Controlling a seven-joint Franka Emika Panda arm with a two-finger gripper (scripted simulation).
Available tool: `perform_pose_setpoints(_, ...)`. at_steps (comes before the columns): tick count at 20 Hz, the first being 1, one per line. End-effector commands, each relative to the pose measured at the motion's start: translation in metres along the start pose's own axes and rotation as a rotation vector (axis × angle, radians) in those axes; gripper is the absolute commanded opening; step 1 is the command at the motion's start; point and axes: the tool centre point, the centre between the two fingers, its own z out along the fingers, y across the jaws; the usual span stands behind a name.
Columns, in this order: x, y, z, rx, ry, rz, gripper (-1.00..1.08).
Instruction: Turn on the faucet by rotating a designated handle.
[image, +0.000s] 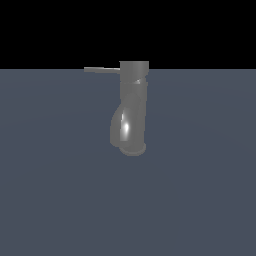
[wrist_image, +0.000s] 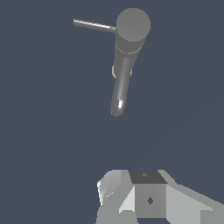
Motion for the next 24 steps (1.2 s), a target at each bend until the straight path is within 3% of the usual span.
perform_pose_setpoints(1,0.000,0.000,0.000,0.000,0.000,0.000,-1.00)
perform_pose_setpoints(12,0.006,-0.013,0.008,0.000,-0.001,0.065,-1.00)
perform_pose_setpoints(24,0.031,-0.052,0.037,0.000,-0.005,0.281,-1.00)
